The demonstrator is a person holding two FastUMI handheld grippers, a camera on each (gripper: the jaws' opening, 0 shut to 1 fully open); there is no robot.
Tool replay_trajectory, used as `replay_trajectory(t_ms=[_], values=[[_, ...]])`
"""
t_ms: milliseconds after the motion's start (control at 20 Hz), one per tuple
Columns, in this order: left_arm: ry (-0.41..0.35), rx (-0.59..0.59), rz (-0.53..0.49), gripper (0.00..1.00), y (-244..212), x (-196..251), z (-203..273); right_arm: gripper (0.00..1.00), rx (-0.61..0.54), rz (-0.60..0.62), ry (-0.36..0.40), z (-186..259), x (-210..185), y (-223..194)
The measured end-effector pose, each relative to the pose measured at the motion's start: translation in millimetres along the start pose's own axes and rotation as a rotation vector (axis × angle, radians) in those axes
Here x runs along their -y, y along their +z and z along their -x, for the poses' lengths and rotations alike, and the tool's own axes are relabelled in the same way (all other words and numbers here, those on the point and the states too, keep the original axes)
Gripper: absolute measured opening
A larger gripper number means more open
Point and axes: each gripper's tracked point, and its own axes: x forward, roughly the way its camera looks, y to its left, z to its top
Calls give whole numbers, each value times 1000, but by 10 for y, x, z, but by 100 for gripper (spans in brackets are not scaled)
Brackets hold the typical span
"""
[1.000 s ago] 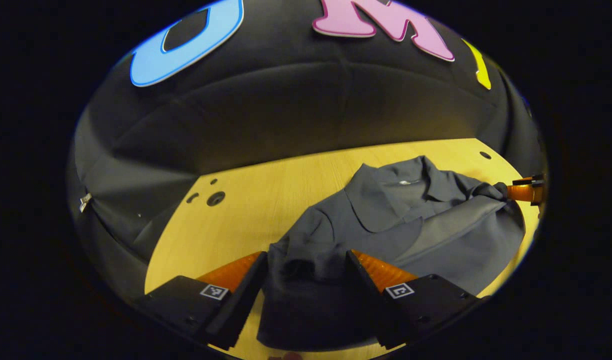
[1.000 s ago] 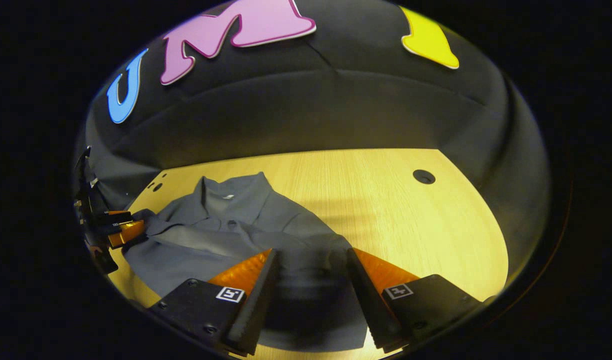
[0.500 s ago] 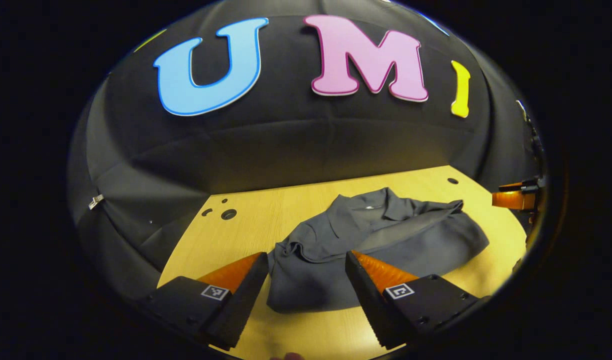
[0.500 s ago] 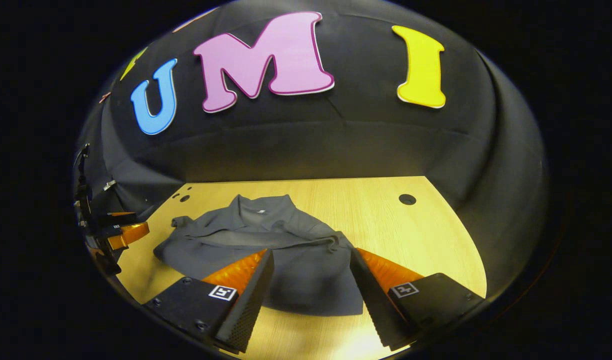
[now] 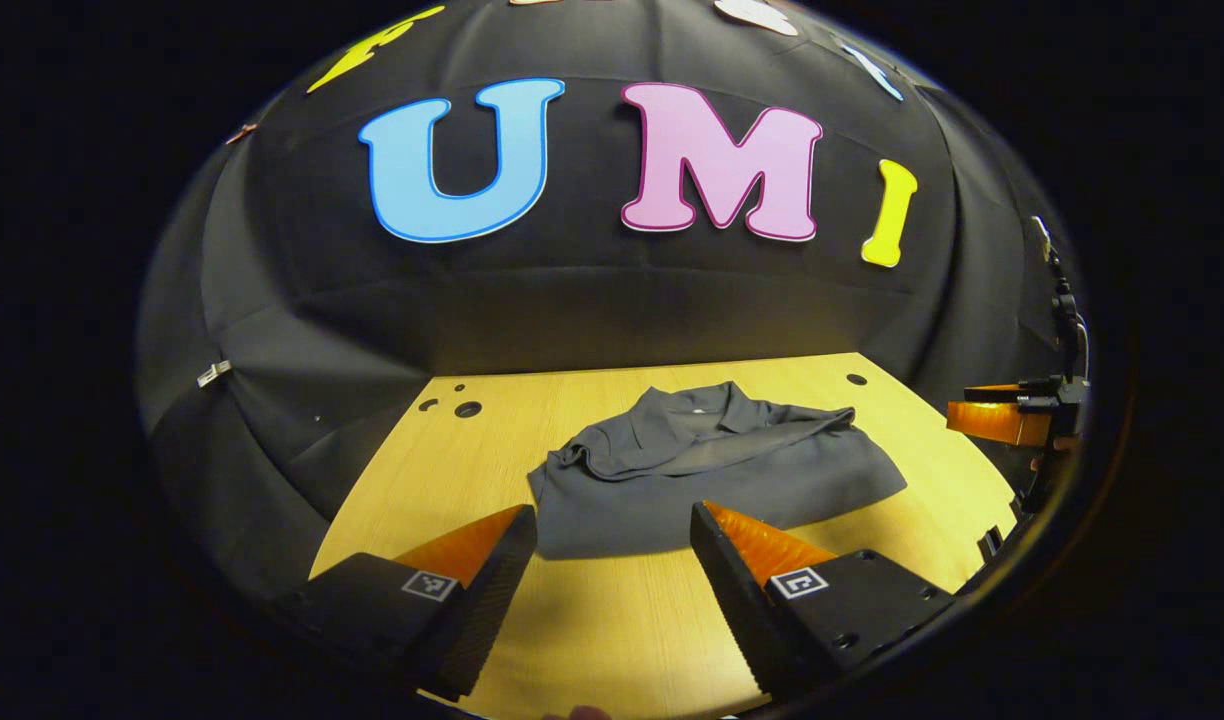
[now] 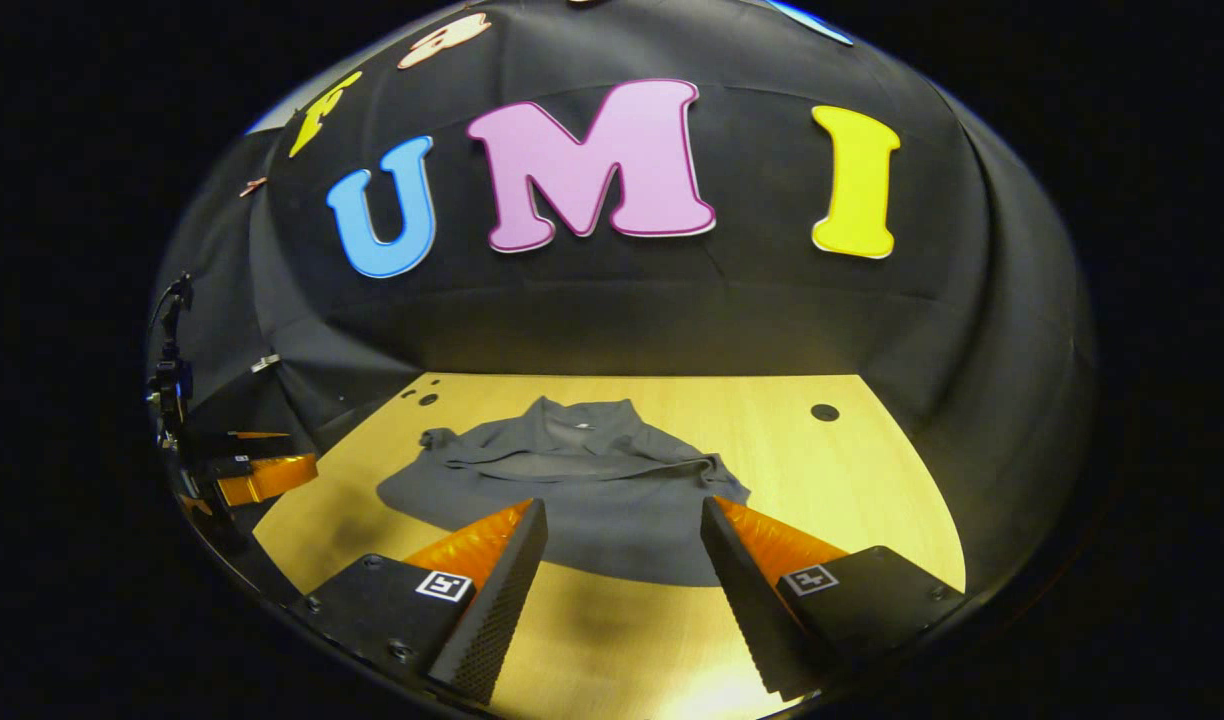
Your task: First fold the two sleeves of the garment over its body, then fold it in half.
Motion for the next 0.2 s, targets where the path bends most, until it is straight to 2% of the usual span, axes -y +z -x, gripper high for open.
replay_trajectory(t_ms=[200], values=[[45,-36,49,98,-186,-49,244,96,1,23,51,134,-196,-55]])
